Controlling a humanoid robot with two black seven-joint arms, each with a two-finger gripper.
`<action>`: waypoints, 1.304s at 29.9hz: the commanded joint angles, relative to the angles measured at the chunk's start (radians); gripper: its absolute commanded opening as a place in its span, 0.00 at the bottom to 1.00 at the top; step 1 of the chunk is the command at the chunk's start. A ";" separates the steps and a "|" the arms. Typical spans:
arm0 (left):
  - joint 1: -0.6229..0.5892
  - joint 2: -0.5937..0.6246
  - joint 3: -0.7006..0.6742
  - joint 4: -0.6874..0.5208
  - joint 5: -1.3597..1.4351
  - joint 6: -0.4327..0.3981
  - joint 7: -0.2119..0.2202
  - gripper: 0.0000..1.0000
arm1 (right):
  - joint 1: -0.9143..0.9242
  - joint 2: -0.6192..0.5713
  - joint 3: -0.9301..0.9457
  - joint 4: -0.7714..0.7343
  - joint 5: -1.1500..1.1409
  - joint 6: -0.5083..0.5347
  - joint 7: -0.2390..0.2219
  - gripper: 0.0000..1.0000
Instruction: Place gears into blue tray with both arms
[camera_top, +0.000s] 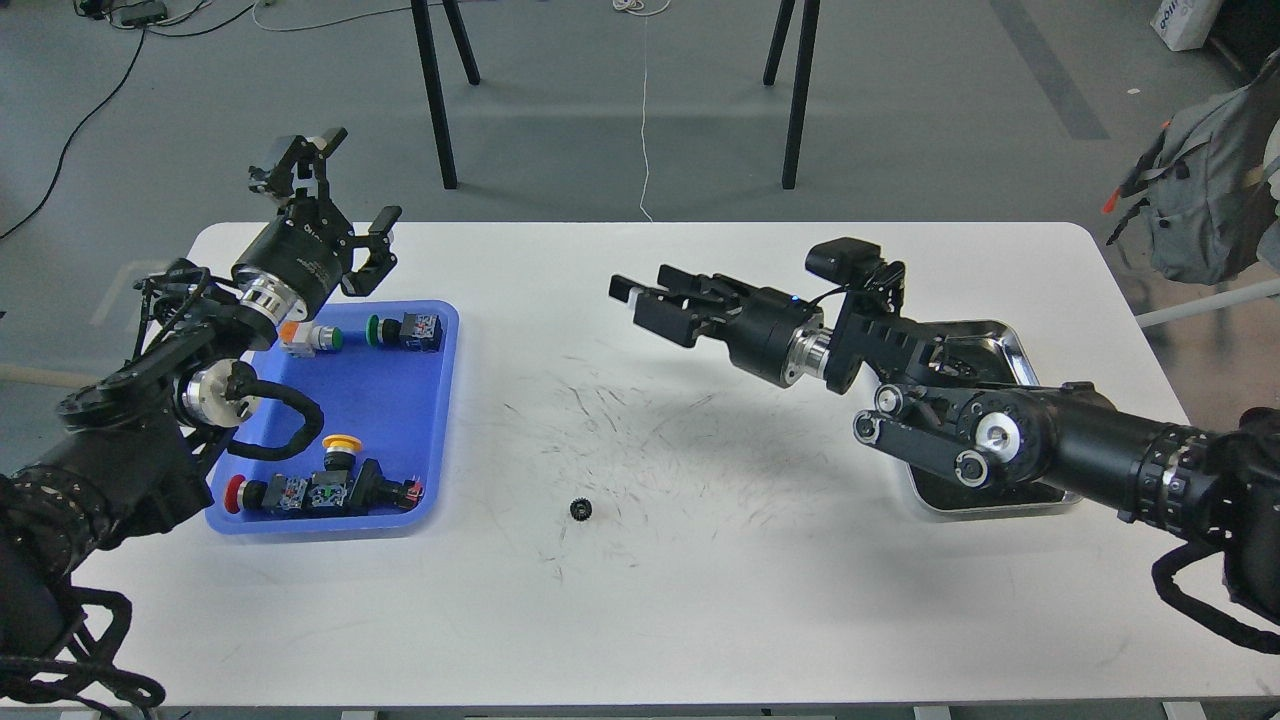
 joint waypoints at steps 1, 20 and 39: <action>0.000 -0.010 -0.009 -0.001 -0.007 0.000 0.000 1.00 | 0.002 -0.068 0.069 -0.003 0.081 0.001 0.000 0.83; -0.004 -0.015 -0.104 -0.095 -0.045 0.000 0.000 1.00 | -0.021 -0.168 0.150 -0.021 0.201 -0.010 0.000 0.84; -0.070 0.246 0.117 -0.604 0.128 0.000 0.000 1.00 | -0.089 -0.209 0.258 -0.055 0.251 -0.013 0.000 0.87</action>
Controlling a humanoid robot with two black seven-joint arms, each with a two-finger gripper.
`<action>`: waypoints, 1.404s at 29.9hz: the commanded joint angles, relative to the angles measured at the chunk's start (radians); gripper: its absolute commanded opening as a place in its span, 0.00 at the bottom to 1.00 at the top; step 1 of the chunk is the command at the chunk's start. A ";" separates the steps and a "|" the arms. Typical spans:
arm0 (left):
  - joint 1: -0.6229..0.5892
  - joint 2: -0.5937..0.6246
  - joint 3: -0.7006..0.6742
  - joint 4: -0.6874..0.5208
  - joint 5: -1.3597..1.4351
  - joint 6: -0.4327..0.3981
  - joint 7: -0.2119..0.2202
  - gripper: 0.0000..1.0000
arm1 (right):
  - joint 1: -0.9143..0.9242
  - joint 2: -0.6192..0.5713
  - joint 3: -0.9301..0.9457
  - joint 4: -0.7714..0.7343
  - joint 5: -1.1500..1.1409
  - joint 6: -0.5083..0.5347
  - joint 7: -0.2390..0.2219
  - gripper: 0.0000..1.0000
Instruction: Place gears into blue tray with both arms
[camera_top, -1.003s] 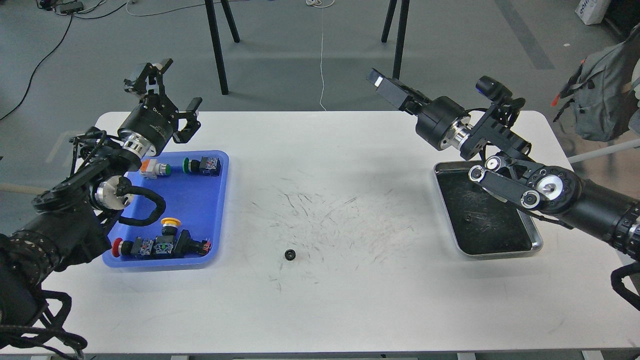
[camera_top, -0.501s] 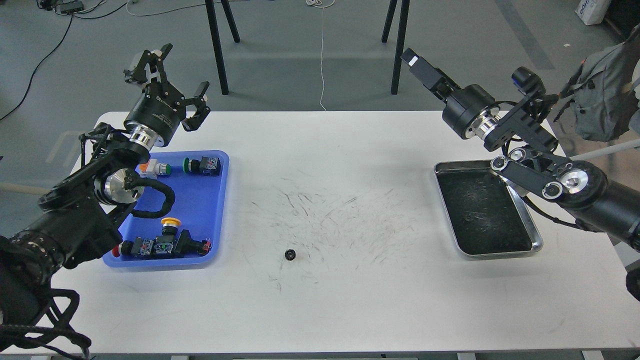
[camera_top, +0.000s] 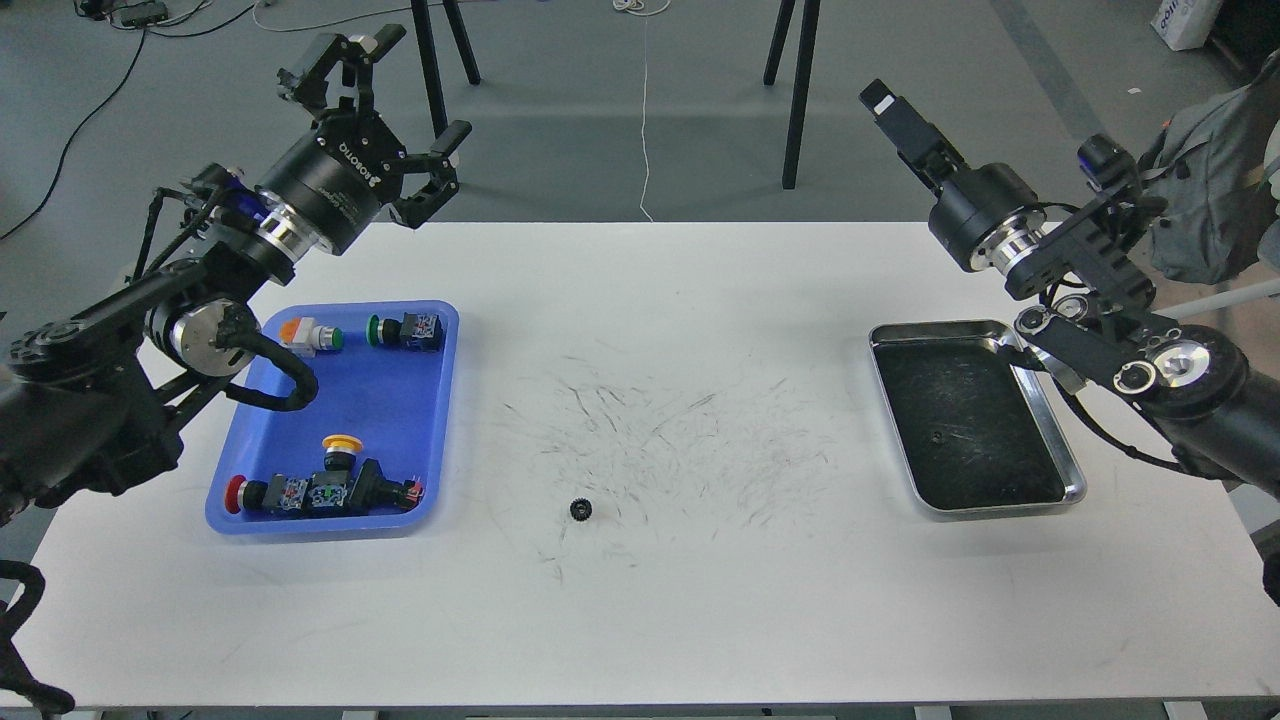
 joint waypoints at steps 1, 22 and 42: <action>-0.010 0.071 0.072 -0.175 0.078 0.000 0.000 1.00 | -0.020 -0.019 0.021 -0.001 0.010 -0.003 0.000 0.87; 0.010 0.211 0.151 -0.434 0.327 0.475 0.004 1.00 | -0.123 -0.067 0.110 0.006 0.010 -0.008 0.000 0.87; 0.012 0.240 0.160 -0.539 0.302 0.478 0.211 1.00 | -0.141 -0.071 0.131 0.001 0.010 -0.008 0.000 0.87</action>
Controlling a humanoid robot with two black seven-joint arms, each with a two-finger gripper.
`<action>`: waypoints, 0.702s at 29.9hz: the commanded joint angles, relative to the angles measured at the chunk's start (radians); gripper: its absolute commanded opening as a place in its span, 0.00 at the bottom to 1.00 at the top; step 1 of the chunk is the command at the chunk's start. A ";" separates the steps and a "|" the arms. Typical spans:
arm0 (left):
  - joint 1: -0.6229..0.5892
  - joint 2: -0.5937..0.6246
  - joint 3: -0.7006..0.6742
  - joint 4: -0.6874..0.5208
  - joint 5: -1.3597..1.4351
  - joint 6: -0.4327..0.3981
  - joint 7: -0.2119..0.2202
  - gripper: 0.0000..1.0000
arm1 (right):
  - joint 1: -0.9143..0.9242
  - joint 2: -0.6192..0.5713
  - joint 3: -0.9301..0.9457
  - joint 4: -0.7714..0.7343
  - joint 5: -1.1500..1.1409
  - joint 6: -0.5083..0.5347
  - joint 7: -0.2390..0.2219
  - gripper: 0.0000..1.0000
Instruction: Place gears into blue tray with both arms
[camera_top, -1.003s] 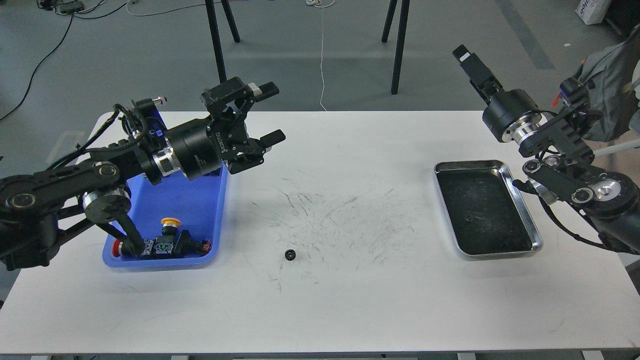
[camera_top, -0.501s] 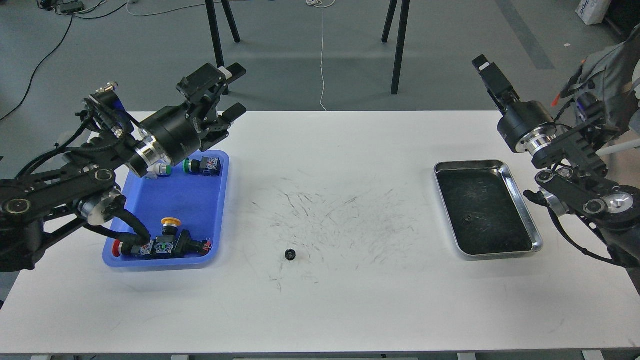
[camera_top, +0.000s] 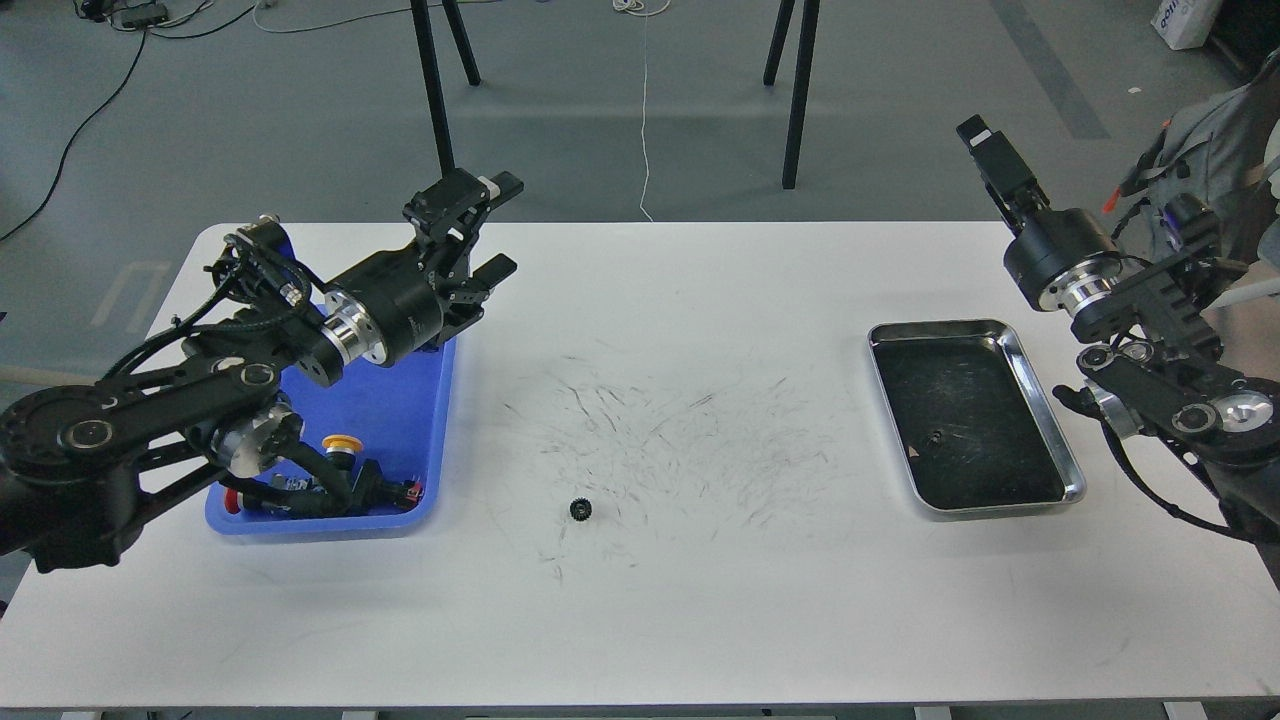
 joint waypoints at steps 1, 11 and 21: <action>-0.059 0.113 0.017 -0.109 0.000 -0.078 0.008 1.00 | -0.001 -0.001 0.002 0.000 0.000 0.000 0.000 0.87; -0.248 0.241 0.336 -0.220 0.251 -0.029 0.014 1.00 | -0.007 -0.002 0.014 0.002 0.000 0.002 0.000 0.87; -0.398 0.252 0.597 -0.337 0.463 0.048 0.035 1.00 | -0.008 -0.007 0.026 0.000 0.000 0.002 0.000 0.93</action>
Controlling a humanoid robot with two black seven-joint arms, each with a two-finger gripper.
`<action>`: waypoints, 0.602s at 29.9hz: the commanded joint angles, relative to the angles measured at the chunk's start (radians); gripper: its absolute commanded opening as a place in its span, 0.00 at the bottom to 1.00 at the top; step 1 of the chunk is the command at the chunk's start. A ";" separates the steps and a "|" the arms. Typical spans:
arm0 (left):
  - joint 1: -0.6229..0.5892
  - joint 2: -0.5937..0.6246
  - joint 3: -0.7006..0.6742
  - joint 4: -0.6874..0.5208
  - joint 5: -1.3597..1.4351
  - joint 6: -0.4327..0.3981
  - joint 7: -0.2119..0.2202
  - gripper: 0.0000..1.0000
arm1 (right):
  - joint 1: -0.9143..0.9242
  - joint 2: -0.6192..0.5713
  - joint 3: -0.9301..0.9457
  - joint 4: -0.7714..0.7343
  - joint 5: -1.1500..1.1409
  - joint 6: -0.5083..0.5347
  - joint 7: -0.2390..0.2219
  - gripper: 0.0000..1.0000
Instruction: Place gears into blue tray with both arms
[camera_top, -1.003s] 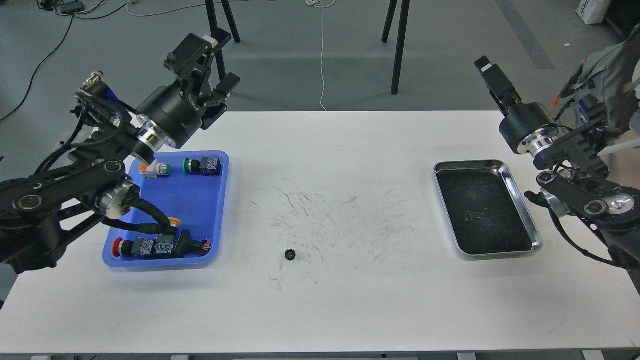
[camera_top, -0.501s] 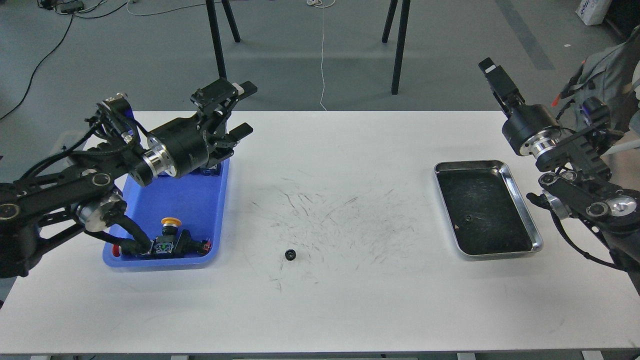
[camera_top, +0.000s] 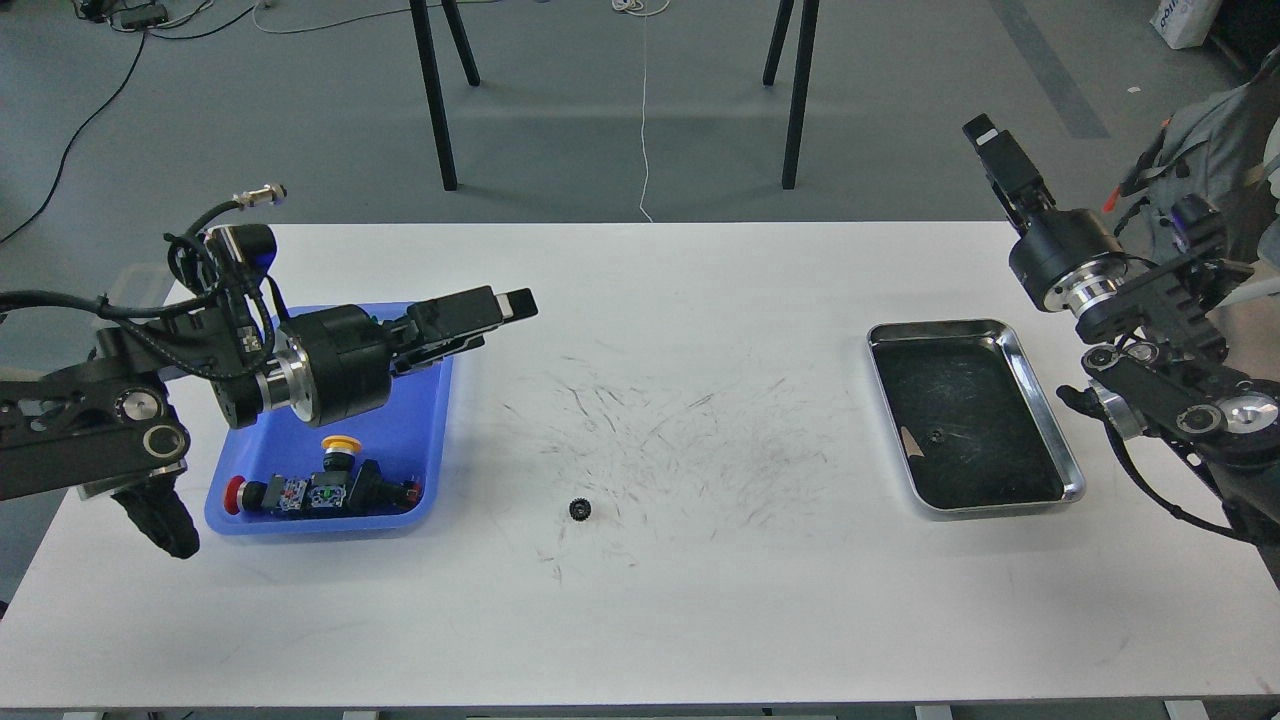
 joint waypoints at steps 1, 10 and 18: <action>-0.036 -0.006 0.089 -0.027 0.064 0.013 0.021 1.00 | -0.004 -0.001 0.016 -0.002 0.000 0.000 0.000 0.93; -0.110 -0.081 0.172 0.017 0.211 0.071 0.027 1.00 | -0.027 0.000 0.031 -0.001 0.000 -0.002 0.000 0.94; -0.199 -0.186 0.296 0.135 0.212 0.043 0.026 1.00 | -0.028 0.003 0.030 -0.002 0.000 -0.002 0.000 0.94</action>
